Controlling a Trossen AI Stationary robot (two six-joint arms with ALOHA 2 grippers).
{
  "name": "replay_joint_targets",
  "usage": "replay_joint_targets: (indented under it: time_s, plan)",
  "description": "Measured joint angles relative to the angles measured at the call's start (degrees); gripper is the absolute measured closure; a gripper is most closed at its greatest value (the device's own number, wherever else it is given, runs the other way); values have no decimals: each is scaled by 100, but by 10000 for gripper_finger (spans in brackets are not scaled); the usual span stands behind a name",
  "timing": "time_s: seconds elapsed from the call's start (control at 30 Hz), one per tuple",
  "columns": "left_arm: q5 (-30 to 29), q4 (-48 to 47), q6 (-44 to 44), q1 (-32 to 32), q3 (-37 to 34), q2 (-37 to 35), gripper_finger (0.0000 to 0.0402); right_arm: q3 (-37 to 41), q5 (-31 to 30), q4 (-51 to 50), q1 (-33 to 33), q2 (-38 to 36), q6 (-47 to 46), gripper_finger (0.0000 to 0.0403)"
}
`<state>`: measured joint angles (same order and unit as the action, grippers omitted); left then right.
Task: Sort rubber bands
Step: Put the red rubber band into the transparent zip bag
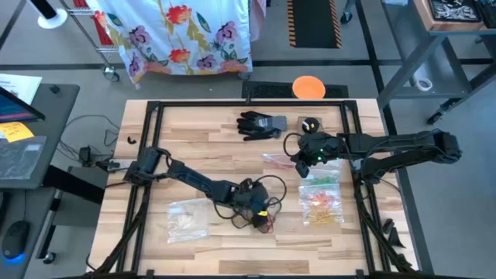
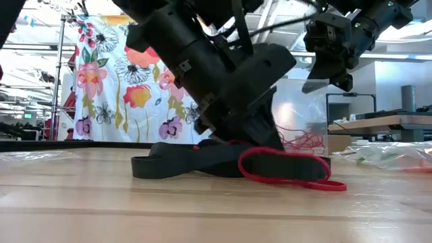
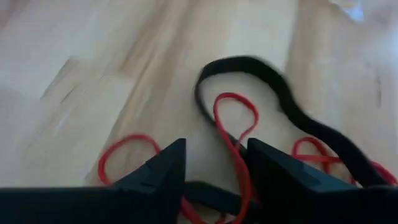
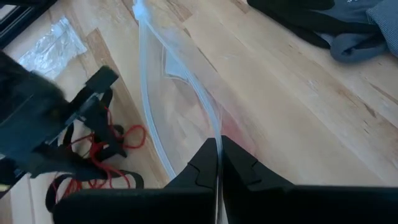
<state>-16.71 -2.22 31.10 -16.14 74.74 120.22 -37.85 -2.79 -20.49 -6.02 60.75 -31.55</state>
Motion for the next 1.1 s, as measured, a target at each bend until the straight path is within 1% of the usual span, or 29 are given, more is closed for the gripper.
replay_joint_targets:
  time_s: [0.03, 0.1, 0.17, 0.23, 0.27, 0.3, 0.4, 0.47, 0.57, 0.73, 0.83, 0.97, 1.1]
  plan:
    - [25, -52, 132, 14, 0, -8, 244, 0, 0, -2, 0, 0, 0, 391]
    - [86, -32, 129, 18, -2, -56, 273, 0, -1, -3, 0, 0, 0, 391]
    - [175, 235, -64, 12, 0, -106, 316, 0, 0, -4, 0, 0, 1, 391]
    - [305, 454, -331, -4, -1, -176, 366, 0, 0, -8, 0, 0, 0, 391]
    - [378, 609, -433, -7, 35, -189, 383, 0, 0, 0, 0, 0, 2, 391]
    - [464, 662, -532, -13, 58, -236, 391, 0, 0, 0, 0, 0, 2, 391]
    - [505, 663, -643, -22, 219, -278, 395, 0, -1, -1, 0, 0, 2, 391]
    - [511, 486, -690, -24, 305, -295, 400, 0, 0, -21, 0, 0, 1, 391]
    - [516, 463, -861, -26, 424, -306, 396, 0, 0, -26, 0, 0, 0, 391]
    - [511, 392, -917, -26, 428, -306, 385, 0, 0, 4, 0, 0, 1, 391]
    - [349, 245, -1008, -26, 380, -306, 371, 0, -1, -2, 0, 0, 0, 391]
    - [56, 14, -1051, -29, 358, -291, 335, 0, 0, -3, 0, 0, 0, 391]
    - [-13, -98, -1050, -26, 361, -295, 279, 0, -1, -4, 0, 0, 0, 391]
